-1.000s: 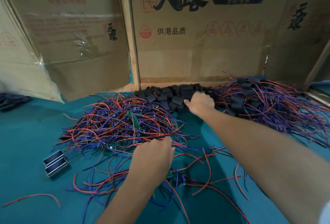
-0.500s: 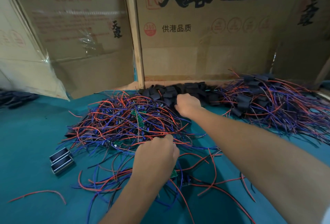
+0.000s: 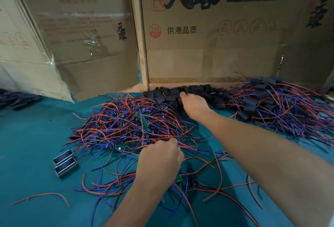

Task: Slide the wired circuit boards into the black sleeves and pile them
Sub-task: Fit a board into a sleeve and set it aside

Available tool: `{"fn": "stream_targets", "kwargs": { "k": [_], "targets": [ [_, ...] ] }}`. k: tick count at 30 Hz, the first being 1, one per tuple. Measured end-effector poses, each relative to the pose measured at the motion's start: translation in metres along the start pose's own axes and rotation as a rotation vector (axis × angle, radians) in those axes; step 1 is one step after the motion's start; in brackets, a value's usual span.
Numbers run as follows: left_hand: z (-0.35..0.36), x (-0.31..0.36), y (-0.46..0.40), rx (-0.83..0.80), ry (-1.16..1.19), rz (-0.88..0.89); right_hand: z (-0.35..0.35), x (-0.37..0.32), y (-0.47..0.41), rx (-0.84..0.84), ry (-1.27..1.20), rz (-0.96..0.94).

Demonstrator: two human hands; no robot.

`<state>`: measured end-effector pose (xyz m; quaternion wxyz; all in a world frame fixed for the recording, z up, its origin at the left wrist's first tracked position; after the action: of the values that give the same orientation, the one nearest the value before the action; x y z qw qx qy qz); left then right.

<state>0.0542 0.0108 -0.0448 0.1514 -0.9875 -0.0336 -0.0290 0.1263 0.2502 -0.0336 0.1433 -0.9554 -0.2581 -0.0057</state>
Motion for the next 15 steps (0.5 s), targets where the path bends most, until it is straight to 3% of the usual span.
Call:
{"fn": "stream_targets", "kwargs": {
  "k": [3,7,11,15],
  "targets": [
    [-0.001,-0.001,0.0,0.006,0.023,-0.019,-0.013,0.009,0.011,0.057,-0.186,0.14],
    [-0.006,-0.002,-0.003,0.05,0.097,-0.069,-0.034,0.017,0.056,0.119,-0.617,0.32],
    [-0.018,0.01,0.003,0.152,0.169,-0.079,-0.059,0.007,0.133,0.163,-0.935,0.304],
    [-0.022,0.02,0.007,0.157,0.204,-0.052,-0.064,-0.016,0.202,0.16,-1.15,0.279]
  ]
}}
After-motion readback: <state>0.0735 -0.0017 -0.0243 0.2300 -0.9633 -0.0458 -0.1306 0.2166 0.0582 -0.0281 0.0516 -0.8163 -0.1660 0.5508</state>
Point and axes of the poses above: each hand's wrist, its own y-axis away from the middle knuckle, its own z-axis out of the palm, x = y × z, the point moved 2 cm from there along -y, towards the middle knuckle, and after that the axes turned 1 degree about -z, right-handed, at the moved point
